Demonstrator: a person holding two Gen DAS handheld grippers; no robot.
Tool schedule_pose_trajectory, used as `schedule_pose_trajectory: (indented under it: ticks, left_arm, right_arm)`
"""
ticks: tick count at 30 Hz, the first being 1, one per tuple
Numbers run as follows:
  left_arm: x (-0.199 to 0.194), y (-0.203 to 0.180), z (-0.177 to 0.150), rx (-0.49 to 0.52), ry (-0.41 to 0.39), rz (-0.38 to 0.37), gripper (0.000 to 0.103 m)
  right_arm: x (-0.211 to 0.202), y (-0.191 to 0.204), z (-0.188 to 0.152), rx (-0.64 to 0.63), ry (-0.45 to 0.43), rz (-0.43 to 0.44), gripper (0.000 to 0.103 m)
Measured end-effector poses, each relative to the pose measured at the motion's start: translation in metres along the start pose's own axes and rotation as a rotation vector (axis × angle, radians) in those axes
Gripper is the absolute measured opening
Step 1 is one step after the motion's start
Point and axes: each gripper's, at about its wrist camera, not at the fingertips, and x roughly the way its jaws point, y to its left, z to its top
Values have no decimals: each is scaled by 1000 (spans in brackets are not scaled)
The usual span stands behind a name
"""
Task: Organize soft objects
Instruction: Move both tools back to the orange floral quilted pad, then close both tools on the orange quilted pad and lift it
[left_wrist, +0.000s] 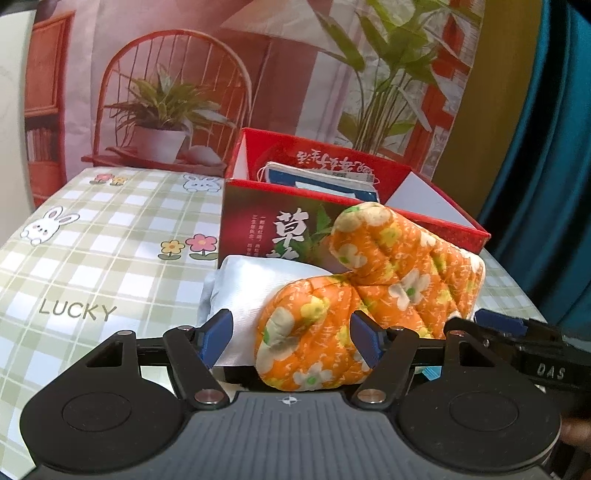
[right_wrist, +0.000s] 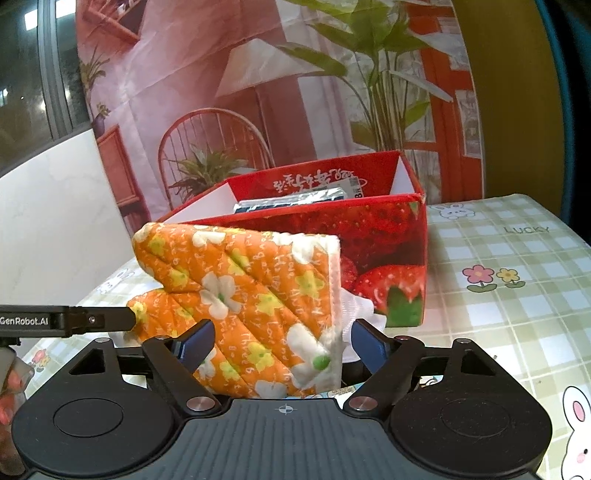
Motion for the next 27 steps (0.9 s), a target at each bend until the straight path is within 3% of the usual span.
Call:
schedule_pose_trajectory:
  ticks: [15,20,22,27]
  left_arm:
    - [-4,-12,-3,46,-21,-28,72]
    - [-3,-12,-5,71,-25,-35,70]
    - [0,-11,-7,68,-13,-48,64]
    - [5,-7,-11,61,-4,-32,64]
  right_arm:
    - [-16,-7,-5,5,-28,-1,77]
    - [-17,-10,-5,8,-35,11,66]
    - [-16,-11,-6,6,-32,16,62]
    - [-10,-11,-10,-5,-18,21,62]
